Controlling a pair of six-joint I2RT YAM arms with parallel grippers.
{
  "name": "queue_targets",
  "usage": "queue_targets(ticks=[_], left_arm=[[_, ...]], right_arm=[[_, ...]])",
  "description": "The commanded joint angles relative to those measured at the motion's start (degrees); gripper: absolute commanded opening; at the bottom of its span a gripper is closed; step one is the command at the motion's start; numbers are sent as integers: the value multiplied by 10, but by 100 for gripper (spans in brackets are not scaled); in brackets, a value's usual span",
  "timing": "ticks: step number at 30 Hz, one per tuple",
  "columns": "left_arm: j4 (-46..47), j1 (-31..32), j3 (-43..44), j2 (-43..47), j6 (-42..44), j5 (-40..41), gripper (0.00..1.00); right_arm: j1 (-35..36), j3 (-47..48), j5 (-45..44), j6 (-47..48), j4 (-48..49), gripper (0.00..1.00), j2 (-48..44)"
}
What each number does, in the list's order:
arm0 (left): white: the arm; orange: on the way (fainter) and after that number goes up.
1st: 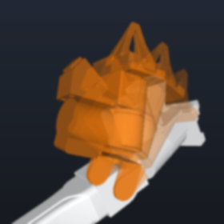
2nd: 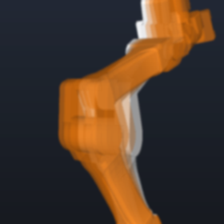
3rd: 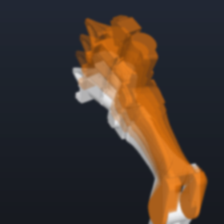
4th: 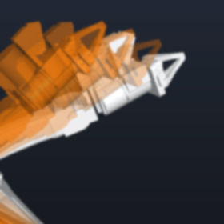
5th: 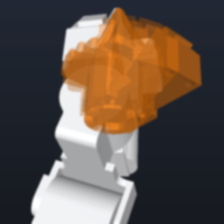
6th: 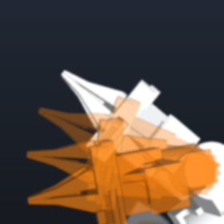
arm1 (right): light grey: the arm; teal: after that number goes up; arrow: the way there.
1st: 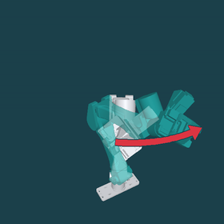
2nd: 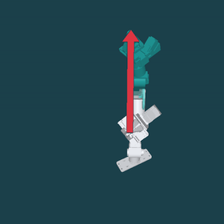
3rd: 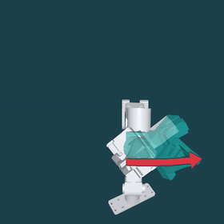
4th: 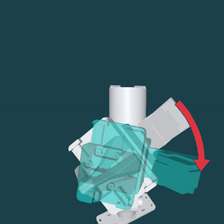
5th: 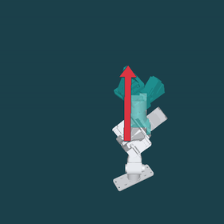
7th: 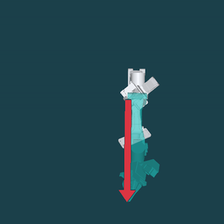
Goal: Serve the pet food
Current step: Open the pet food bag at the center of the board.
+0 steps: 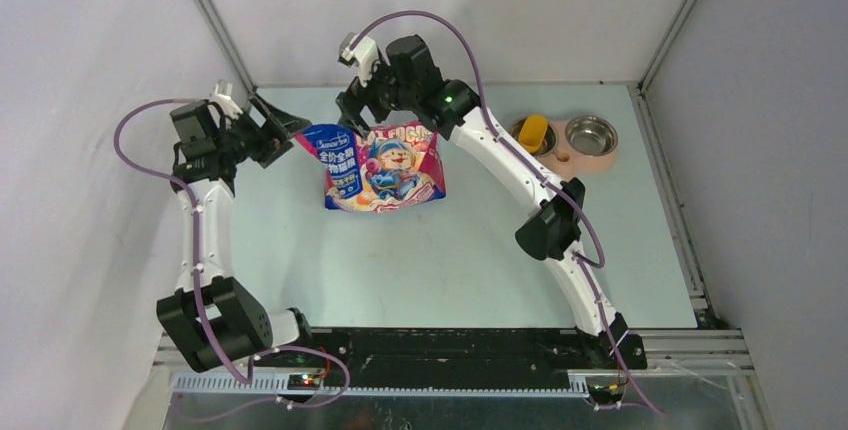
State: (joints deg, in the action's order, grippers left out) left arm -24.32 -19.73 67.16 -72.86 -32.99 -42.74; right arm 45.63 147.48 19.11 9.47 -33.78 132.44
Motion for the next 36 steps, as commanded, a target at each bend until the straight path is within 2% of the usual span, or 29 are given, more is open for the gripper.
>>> queue_targets(ticks=[1, 24, 36], left_arm=[[15, 0, 1, 5, 12, 8, 91], [32, 0, 26, -11, 4, 11, 91], [24, 1, 1, 15, 10, 2, 91]], right_arm=[[-1, 26, 0, 2, 8, 100, -22], [0, 31, 2, 4, 6, 100, -14], [-3, 30, 2, 5, 5, 100, -14]])
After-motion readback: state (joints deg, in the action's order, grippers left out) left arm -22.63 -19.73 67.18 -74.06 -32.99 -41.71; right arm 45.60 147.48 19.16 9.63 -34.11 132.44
